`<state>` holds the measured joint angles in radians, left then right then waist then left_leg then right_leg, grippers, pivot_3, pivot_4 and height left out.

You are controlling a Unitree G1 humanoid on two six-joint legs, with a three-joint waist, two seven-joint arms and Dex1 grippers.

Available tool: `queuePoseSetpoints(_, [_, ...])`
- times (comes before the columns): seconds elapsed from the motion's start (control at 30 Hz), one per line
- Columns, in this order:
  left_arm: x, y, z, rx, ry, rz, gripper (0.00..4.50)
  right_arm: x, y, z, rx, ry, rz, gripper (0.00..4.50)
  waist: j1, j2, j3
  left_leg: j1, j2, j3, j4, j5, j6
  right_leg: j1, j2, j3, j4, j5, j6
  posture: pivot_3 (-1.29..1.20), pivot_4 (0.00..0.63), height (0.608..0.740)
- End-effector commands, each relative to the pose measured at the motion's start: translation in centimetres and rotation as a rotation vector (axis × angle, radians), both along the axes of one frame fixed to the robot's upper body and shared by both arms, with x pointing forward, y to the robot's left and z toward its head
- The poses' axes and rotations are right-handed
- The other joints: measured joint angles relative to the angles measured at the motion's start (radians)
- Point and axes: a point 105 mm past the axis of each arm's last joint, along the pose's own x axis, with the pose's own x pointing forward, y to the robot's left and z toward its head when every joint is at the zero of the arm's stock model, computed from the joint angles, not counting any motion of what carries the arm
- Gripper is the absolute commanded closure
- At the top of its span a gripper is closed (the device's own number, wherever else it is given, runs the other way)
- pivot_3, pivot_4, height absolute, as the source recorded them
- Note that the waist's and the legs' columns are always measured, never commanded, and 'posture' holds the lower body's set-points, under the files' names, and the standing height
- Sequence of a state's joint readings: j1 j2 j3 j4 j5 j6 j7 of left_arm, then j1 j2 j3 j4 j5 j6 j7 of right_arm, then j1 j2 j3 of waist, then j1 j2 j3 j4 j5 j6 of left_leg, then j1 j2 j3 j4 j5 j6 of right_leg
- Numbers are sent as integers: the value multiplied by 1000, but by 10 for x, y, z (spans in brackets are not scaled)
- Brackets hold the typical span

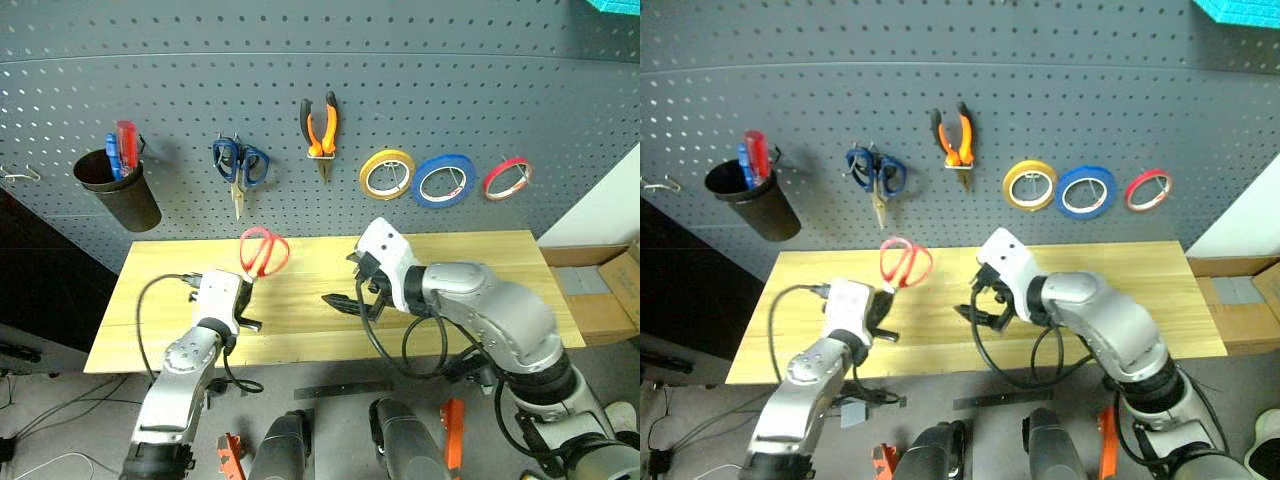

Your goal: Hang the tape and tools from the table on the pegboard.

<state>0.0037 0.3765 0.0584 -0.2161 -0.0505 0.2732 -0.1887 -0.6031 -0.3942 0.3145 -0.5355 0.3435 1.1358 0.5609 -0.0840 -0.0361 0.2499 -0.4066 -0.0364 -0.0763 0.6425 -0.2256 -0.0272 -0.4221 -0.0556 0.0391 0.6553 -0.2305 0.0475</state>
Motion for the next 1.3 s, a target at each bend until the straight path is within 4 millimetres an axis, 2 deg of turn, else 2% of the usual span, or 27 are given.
queuePoseSetpoints(0.03, [-13,-3,52,93,-258,-31,4231,-10,3,22,45,-118,79,0,0,0,0,0,0,0,0,0,0,0,0,0,0,0,0,-124,212,740])
queuePoseSetpoints(0.07, [-15,-2,55,91,-273,-24,4231,-10,2,23,46,-126,81,0,1,0,0,0,0,0,0,0,0,0,0,0,-1,0,0,-114,210,740])
queuePoseSetpoints(0.13, [-20,-3,77,109,-365,-24,4231,-6,0,33,72,-195,73,0,1,0,0,0,0,0,0,0,0,1,0,-1,-3,0,1,-106,208,740])
queuePoseSetpoints(0.2, [-22,-4,89,122,-416,-27,4231,-3,-1,38,87,-240,77,0,1,0,0,-1,0,0,1,0,1,1,1,-1,-5,1,3,-99,206,740])
queuePoseSetpoints(0.47, [2,3,114,89,-479,13,4231,14,-1,49,110,-252,44,0,2,0,0,-3,-1,-1,2,1,2,2,4,-2,-6,4,3,-104,202,740])
queuePoseSetpoints(0.7, [21,3,112,81,-441,-4,4231,24,-2,60,126,-274,4,0,1,0,0,-4,-2,-1,1,1,3,1,3,-2,-6,4,3,-125,206,740])
queuePoseSetpoints(0.83, [26,1,102,52,-388,-15,4231,25,-2,62,129,-276,-5,0,1,0,0,-5,-2,-1,1,1,3,0,3,-3,-7,4,3,-131,208,740])
queuePoseSetpoints(0.97, [31,-9,95,53,-348,-64,4231,26,-2,64,134,-283,-10,0,1,0,0,-5,-2,-1,1,0,3,0,3,-3,-7,4,3,-134,208,740])
queuePoseSetpoints(1.1, [36,-5,90,33,-319,-35,4231,26,0,72,162,-311,-8,0,1,0,0,-5,-2,-1,2,0,3,0,3,-3,-7,4,3,-135,209,740])
queuePoseSetpoints(1.2, [37,-3,90,9,-315,-19,3199,24,3,80,193,-331,0,0,1,0,0,-5,-2,-1,2,0,3,0,3,-2,-7,4,3,-139,210,740])
queuePoseSetpoints(1.3, [35,-1,80,-15,-272,-5,2206,23,4,82,206,-335,7,0,1,0,0,-5,-2,-1,2,0,3,0,3,-3,-6,4,3,-140,210,740])
